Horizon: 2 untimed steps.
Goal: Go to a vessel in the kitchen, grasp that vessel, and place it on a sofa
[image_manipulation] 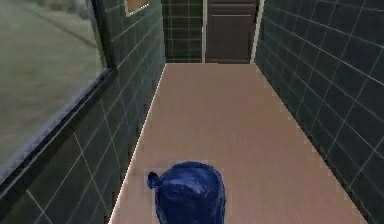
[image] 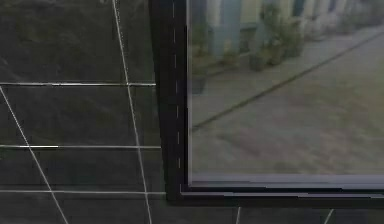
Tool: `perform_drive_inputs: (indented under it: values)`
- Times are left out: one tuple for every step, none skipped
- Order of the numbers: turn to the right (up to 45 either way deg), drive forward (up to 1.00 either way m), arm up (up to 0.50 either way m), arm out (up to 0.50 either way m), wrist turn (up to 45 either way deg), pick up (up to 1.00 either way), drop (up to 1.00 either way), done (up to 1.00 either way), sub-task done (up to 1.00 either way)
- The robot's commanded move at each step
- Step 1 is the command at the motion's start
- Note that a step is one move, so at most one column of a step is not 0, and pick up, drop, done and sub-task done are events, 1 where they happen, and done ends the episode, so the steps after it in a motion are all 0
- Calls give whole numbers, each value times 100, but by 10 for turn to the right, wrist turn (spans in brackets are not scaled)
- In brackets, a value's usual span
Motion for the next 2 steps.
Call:
perform_drive_inputs:
  values:
    - [-60,0,0,0,0,0,0,0,0]
    - [0,5,0,0,0,0,0,0,0]
